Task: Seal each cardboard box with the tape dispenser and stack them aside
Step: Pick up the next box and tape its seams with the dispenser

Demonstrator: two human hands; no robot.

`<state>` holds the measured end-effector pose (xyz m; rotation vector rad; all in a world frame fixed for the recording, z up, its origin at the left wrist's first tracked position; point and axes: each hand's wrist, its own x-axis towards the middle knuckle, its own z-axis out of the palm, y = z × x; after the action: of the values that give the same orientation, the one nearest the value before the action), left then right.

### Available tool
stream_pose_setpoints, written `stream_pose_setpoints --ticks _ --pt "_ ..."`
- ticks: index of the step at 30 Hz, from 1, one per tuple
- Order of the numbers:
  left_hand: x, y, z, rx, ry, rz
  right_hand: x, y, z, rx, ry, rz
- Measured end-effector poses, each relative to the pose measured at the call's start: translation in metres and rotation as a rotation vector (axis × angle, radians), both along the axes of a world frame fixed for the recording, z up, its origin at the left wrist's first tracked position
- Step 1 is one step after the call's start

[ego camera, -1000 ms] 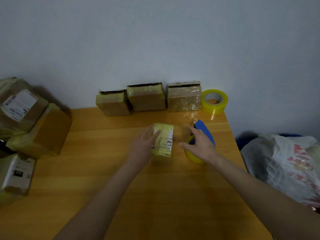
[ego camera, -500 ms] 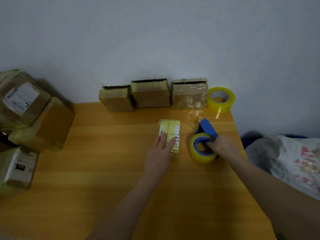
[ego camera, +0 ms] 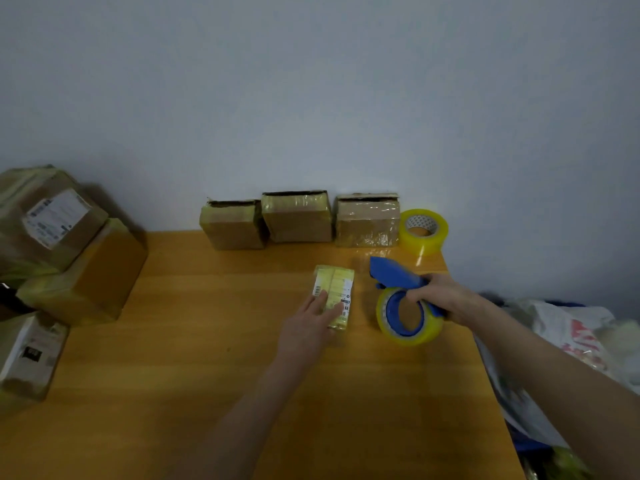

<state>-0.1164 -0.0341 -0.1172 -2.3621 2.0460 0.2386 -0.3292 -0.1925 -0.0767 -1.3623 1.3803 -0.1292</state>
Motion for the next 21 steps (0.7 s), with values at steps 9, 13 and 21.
stream_pose_setpoints --ticks 9,13,21 --pt "0.005 -0.013 0.054 -0.214 1.223 0.608 -0.022 0.022 0.051 -0.166 -0.225 0.228" --pt "0.005 -0.010 0.069 -0.012 1.500 0.680 -0.019 0.032 0.067 -0.213 -0.263 0.371" --pt "0.014 0.001 0.066 0.144 1.526 0.584 -0.011 0.042 0.071 -0.285 -0.255 0.516"
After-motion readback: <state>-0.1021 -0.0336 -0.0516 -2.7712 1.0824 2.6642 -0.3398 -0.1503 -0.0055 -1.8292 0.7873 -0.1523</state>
